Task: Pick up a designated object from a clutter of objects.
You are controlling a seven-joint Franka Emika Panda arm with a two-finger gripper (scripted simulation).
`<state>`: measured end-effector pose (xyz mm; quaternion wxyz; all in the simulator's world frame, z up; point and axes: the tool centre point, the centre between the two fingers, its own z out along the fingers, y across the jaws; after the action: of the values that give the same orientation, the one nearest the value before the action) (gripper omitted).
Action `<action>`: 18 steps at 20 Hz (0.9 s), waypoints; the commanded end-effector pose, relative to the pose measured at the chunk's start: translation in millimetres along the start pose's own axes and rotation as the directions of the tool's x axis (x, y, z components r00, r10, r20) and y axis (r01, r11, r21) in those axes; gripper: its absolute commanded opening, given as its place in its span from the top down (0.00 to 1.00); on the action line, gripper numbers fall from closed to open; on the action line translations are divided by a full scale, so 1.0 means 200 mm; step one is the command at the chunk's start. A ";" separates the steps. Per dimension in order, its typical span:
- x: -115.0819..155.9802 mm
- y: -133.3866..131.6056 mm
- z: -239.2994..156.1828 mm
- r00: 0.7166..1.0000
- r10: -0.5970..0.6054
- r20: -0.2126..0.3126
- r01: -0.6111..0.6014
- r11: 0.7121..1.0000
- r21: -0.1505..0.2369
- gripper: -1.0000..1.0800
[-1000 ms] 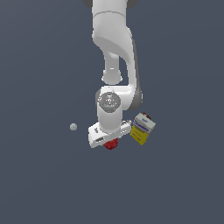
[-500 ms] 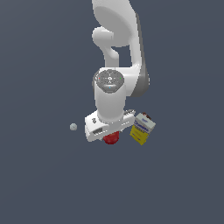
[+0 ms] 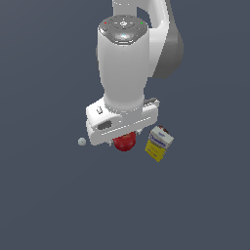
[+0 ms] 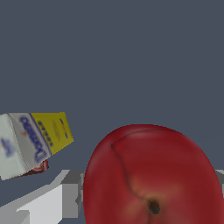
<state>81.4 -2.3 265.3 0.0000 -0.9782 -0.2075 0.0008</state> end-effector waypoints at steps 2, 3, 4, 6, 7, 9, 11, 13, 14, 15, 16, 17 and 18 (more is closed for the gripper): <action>0.02 0.01 -0.20 1.000 0.000 -0.002 0.000 1.000 -0.001 1.00; 0.03 0.01 -0.25 1.000 0.000 -0.002 0.000 1.000 -0.001 1.00; 0.04 0.01 -0.30 1.000 0.000 -0.002 0.000 1.000 -0.001 1.00; 0.05 0.01 -0.40 1.000 0.000 -0.002 0.000 1.000 -0.001 1.00; 0.06 0.01 -0.45 1.000 -0.001 -0.002 0.001 1.000 0.000 1.00; 0.07 0.02 -0.54 1.000 -0.001 -0.002 0.001 1.000 0.000 1.00; 0.08 0.02 -0.63 1.000 -0.001 -0.002 0.001 1.000 0.000 1.00; 0.09 0.02 -0.69 1.000 -0.001 -0.002 0.001 1.000 0.000 1.00; 0.10 0.03 -0.72 1.000 -0.001 -0.002 0.001 1.000 0.000 1.00; 0.10 0.03 -0.75 1.000 -0.001 -0.002 0.001 1.000 0.000 1.00; 0.11 0.03 -0.78 1.000 -0.001 -0.002 0.001 1.000 0.000 1.00; 0.11 0.03 -0.80 1.000 -0.001 -0.002 0.001 1.000 0.000 1.00; 0.12 0.03 -0.82 1.000 -0.001 -0.002 0.001 1.000 0.000 1.00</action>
<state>104.3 1.5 420.9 0.0003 -0.9782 -0.2078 0.0008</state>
